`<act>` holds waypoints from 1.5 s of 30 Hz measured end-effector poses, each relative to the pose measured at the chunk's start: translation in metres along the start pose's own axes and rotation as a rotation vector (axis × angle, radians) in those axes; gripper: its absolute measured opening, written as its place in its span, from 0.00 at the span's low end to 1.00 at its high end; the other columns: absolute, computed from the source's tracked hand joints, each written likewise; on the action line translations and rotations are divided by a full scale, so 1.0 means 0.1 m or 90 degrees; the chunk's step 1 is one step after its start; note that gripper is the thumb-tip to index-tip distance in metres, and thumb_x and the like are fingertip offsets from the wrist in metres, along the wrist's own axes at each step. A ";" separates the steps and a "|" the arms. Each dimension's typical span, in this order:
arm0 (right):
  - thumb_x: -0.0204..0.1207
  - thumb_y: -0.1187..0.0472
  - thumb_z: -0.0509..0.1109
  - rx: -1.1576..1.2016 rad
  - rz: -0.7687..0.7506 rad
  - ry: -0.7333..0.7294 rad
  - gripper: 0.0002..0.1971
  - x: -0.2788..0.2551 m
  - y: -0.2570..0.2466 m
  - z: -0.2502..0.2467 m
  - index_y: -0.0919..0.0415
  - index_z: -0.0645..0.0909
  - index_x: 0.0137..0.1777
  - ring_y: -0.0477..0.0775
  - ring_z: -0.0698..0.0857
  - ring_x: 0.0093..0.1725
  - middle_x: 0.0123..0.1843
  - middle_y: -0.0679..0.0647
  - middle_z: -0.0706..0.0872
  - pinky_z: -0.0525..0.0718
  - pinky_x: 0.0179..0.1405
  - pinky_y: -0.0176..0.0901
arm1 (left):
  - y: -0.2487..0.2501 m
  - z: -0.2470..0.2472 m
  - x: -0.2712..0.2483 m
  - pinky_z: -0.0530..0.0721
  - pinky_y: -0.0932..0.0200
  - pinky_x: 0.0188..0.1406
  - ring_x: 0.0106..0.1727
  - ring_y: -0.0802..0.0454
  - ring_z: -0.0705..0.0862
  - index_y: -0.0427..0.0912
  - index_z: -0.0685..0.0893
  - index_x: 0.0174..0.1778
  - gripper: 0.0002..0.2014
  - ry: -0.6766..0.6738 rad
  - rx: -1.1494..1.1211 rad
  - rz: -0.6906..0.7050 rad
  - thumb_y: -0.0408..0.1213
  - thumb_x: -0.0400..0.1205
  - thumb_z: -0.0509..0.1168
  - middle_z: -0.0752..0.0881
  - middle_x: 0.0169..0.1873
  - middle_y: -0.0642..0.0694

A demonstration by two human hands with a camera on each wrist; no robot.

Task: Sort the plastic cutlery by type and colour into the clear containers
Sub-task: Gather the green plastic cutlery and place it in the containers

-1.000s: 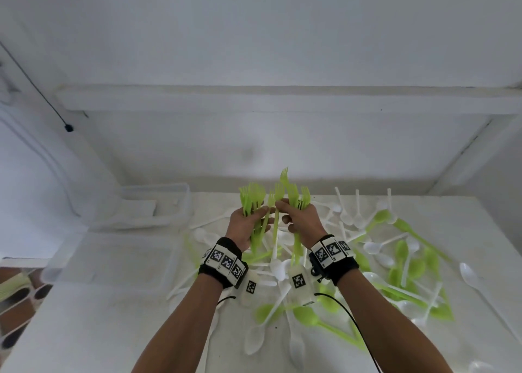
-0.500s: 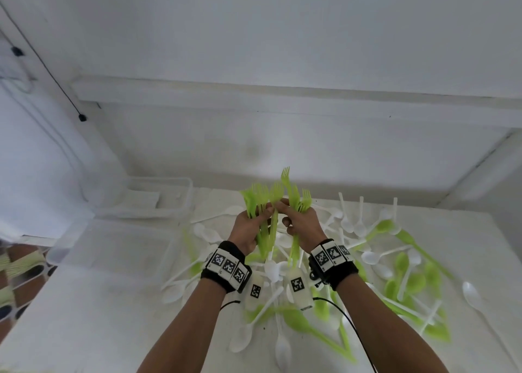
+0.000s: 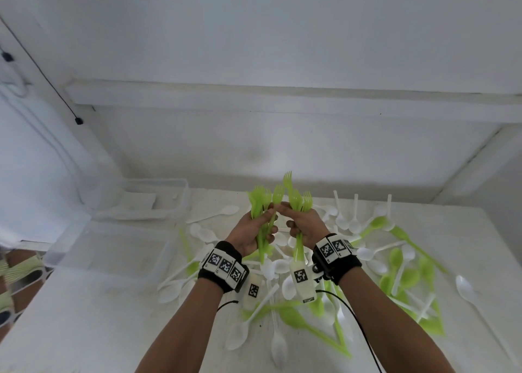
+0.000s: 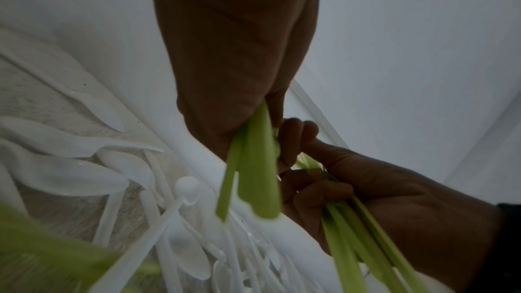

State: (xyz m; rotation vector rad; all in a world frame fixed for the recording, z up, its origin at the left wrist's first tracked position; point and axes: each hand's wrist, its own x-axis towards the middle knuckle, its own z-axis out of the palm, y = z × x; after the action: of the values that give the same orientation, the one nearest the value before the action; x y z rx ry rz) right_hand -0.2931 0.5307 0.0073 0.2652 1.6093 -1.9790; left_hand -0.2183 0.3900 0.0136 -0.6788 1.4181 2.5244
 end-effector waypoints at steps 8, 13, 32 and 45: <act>0.75 0.63 0.81 0.048 -0.032 0.018 0.06 0.07 -0.14 0.00 0.61 0.87 0.48 0.45 0.70 0.23 0.42 0.55 0.89 0.65 0.15 0.34 | 0.05 0.04 -0.08 0.89 0.54 0.32 0.38 0.40 0.90 0.34 0.82 0.64 0.12 -0.034 0.020 0.003 0.37 0.89 0.64 0.87 0.49 0.37; 0.72 0.62 0.84 -0.054 -0.060 -0.029 0.12 0.07 -0.18 0.04 0.65 0.89 0.52 0.46 0.70 0.23 0.38 0.55 0.86 0.65 0.17 0.36 | 0.09 -0.03 -0.13 0.90 0.39 0.56 0.55 0.29 0.90 0.32 0.79 0.70 0.16 -0.064 0.016 -0.017 0.38 0.90 0.61 0.89 0.61 0.32; 0.78 0.64 0.78 0.015 0.060 -0.066 0.04 0.09 -0.23 0.01 0.58 0.85 0.45 0.46 0.78 0.29 0.38 0.52 0.86 0.66 0.14 0.29 | 0.05 -0.06 -0.03 0.73 0.59 0.26 0.27 0.52 0.76 0.36 0.85 0.61 0.14 0.033 0.113 -0.012 0.44 0.90 0.62 0.80 0.32 0.46; 0.76 0.68 0.79 0.036 0.005 -0.040 0.05 0.02 -0.15 0.13 0.60 0.85 0.43 0.46 0.81 0.27 0.35 0.51 0.87 0.65 0.13 0.32 | 0.00 -0.08 -0.03 0.80 0.50 0.39 0.34 0.43 0.83 0.33 0.85 0.56 0.14 0.071 0.212 0.057 0.41 0.90 0.62 0.82 0.38 0.39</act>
State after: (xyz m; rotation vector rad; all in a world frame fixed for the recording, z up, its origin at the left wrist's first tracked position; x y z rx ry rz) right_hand -0.3007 0.5197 0.0221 0.2283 1.5121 -2.0084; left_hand -0.2135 0.3831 0.0112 -0.7135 1.8890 2.2587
